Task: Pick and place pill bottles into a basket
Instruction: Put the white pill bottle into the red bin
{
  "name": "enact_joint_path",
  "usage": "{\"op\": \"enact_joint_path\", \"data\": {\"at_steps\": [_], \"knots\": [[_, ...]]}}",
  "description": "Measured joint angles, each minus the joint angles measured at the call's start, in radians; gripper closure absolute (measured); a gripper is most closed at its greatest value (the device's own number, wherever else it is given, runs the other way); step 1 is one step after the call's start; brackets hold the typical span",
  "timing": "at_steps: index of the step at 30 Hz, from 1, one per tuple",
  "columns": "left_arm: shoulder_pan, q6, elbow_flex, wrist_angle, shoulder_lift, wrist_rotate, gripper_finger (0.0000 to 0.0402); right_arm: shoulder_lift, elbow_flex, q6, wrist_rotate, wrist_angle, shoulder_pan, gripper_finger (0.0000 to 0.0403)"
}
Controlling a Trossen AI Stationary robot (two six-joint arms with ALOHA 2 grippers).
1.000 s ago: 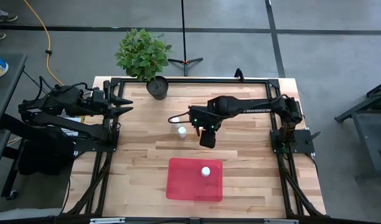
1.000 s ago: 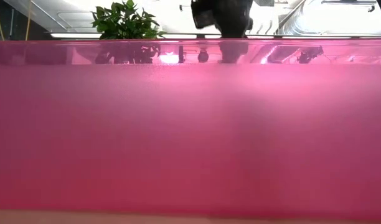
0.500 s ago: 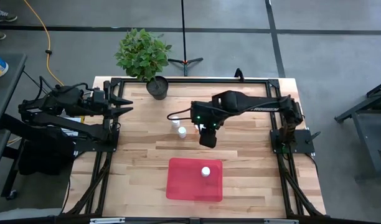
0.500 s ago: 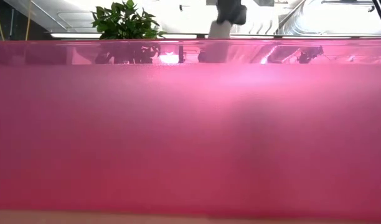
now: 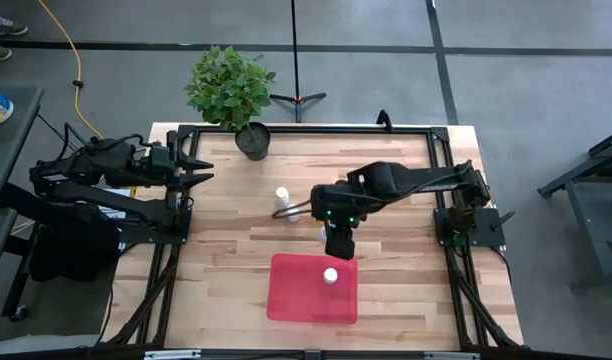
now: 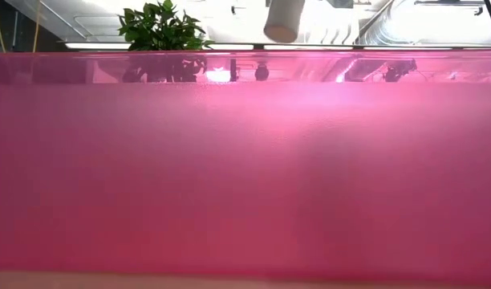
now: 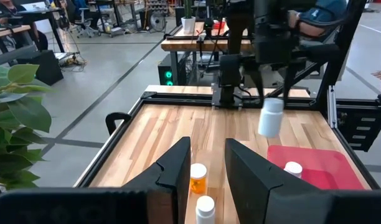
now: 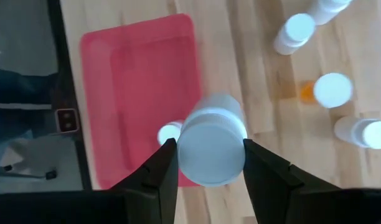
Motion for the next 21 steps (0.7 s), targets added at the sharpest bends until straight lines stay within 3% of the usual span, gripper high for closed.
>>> {"op": "enact_joint_path", "data": {"at_steps": [21], "knots": [[0.0, 0.0, 0.0, 0.0, 0.0, 0.0, 0.0268, 0.0, -0.003, 0.242, 0.051, 0.081, 0.21, 0.0264]]}}
